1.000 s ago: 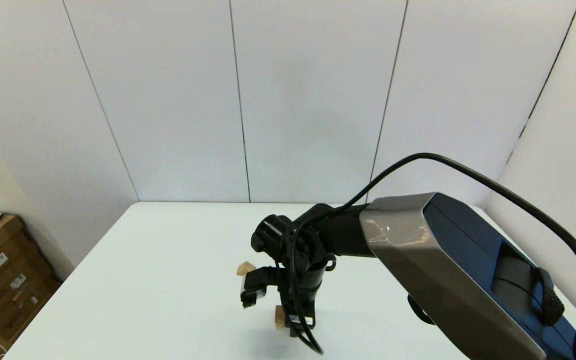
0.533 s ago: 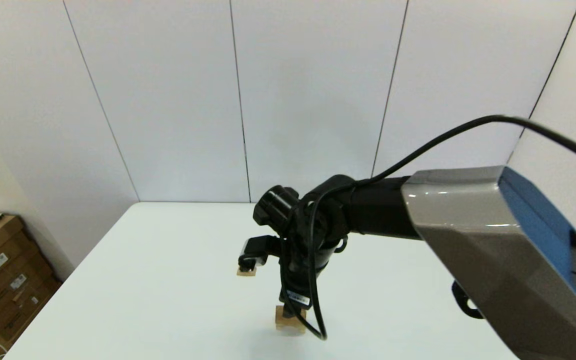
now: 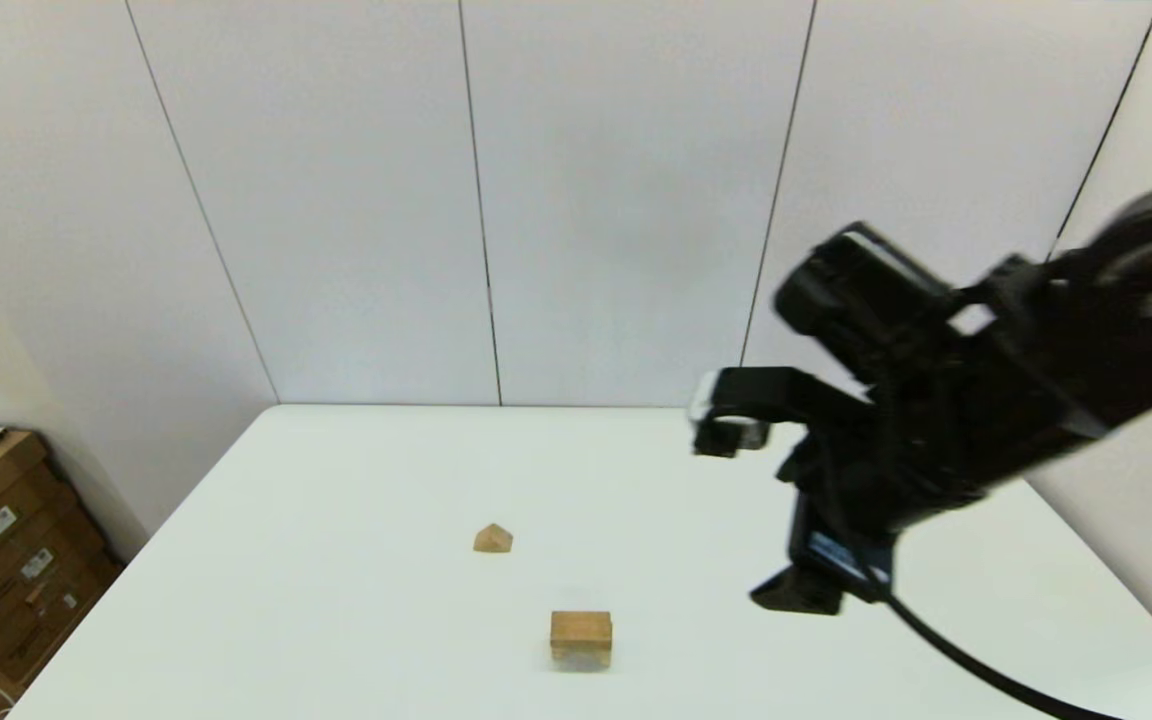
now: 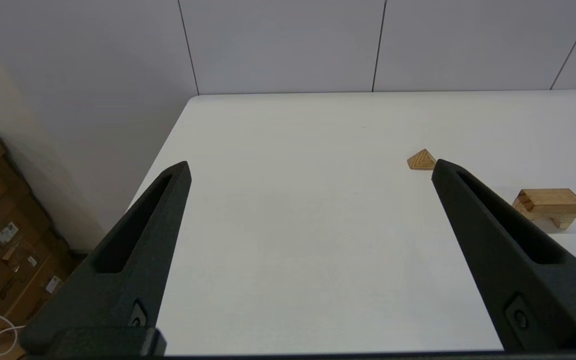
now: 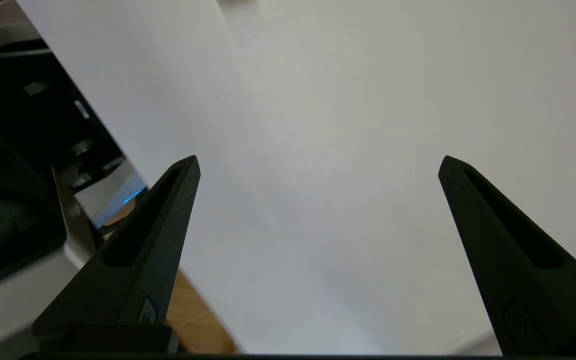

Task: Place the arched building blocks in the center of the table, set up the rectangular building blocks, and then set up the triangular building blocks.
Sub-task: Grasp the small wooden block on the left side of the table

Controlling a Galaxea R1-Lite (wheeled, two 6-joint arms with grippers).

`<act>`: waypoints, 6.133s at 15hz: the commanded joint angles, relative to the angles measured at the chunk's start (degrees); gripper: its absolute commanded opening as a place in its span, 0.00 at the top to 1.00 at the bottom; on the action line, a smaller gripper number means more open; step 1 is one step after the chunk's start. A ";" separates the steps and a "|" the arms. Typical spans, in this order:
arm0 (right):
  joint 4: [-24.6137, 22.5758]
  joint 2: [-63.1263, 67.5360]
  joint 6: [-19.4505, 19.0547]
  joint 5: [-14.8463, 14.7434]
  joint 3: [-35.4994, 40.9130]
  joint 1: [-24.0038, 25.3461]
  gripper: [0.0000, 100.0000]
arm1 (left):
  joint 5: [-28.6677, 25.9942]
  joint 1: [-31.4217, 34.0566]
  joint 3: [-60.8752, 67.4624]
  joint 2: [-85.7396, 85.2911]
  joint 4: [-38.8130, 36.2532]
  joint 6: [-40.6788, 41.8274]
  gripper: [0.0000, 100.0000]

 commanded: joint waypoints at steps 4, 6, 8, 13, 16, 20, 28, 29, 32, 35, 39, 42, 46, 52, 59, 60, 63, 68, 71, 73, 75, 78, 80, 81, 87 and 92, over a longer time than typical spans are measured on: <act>-1.91 -56.68 0.30 0.06 42.60 -29.35 0.00 | 0.02 0.00 0.00 0.07 -0.04 -0.02 0.00; -2.09 -63.71 -0.23 -0.03 46.91 -33.57 0.00 | 0.02 0.00 0.00 0.07 -0.04 -0.02 0.00; -2.18 -67.84 0.12 -0.21 49.63 -36.56 0.00 | 0.02 0.00 0.00 0.07 -0.04 -0.02 0.00; -2.27 -75.66 0.04 0.06 55.79 -41.66 0.00 | 0.02 0.00 0.00 0.07 -0.04 -0.02 0.00; -2.88 -83.05 1.00 -1.00 61.24 -42.45 0.00 | 0.02 0.00 0.00 0.07 -0.04 -0.02 0.00; -10.26 -82.96 7.95 -2.76 63.70 -42.62 0.00 | 0.02 0.00 0.00 0.07 -0.04 -0.02 0.00; -39.62 -83.05 8.39 1.46 77.14 -48.34 0.00 | 0.02 0.00 0.00 0.07 -0.04 -0.02 0.00; -45.60 -83.05 8.65 1.81 79.43 -48.34 0.00 | 0.02 0.00 0.00 0.07 -0.04 -0.02 0.00; -50.87 -83.05 10.50 3.05 81.36 -48.34 0.00 | 0.02 0.00 0.00 0.07 -0.04 -0.02 0.00; -47.70 -83.05 12.69 6.56 81.36 -48.34 0.00 | 0.02 0.00 0.00 0.07 -0.04 -0.02 0.00; -47.79 -82.96 12.60 6.56 81.36 -42.62 0.00 | 0.02 0.00 0.00 0.07 -0.04 -0.02 0.00; -47.79 -82.96 12.25 6.65 81.36 -42.62 0.00 | 0.02 0.00 0.00 0.07 -0.04 -0.02 0.00; -47.79 -83.49 12.43 6.56 81.36 -40.25 0.00 | 0.02 0.00 0.00 0.07 -0.04 -0.02 0.00; -47.79 -91.48 14.19 6.56 81.36 -38.23 0.00 | 0.02 0.00 0.00 0.07 -0.04 -0.02 0.00; -45.60 -99.31 20.60 6.30 81.27 -37.88 0.00 | 0.02 0.00 0.00 0.07 -0.04 -0.02 0.00; -45.60 -99.22 24.12 5.68 81.27 -37.88 0.00 | 0.02 0.00 0.00 0.07 -0.04 -0.02 0.00; -45.77 -99.31 27.19 3.22 81.36 -37.88 0.00 | 0.02 0.00 0.00 0.07 -0.04 -0.02 0.00; -45.77 -99.31 27.19 3.22 81.36 -37.88 0.00 | 0.02 0.00 0.00 0.07 -0.04 -0.02 0.00; -45.77 -99.31 27.19 3.13 81.36 -37.88 0.00 | 0.02 0.00 0.00 0.07 -0.04 -0.02 0.00; -45.77 -99.31 27.28 3.22 81.27 -37.88 0.00 | 0.02 0.00 0.00 0.07 -0.04 -0.02 0.00; -45.77 -99.31 27.28 3.13 81.36 -37.88 0.00 | 0.02 0.00 0.00 0.07 -0.04 -0.02 0.00; -45.77 -99.22 27.28 3.13 81.27 -37.88 0.00 | 0.02 0.00 0.00 0.07 0.04 -0.02 0.00; -45.77 -99.31 27.28 3.13 81.27 -37.88 0.00 | 0.11 0.09 -0.26 0.07 0.40 0.07 0.00; -45.77 -99.31 27.28 3.22 81.27 -37.88 0.00 | 0.29 0.00 -0.44 0.69 1.36 0.25 0.00; -45.77 -99.22 27.28 3.13 81.27 -37.88 0.00 | -0.68 1.06 -14.68 26.79 5.23 -3.09 0.00; -45.77 -99.22 27.28 3.13 81.27 -37.88 0.00 | -12.37 8.35 -26.46 53.69 3.56 0.34 0.00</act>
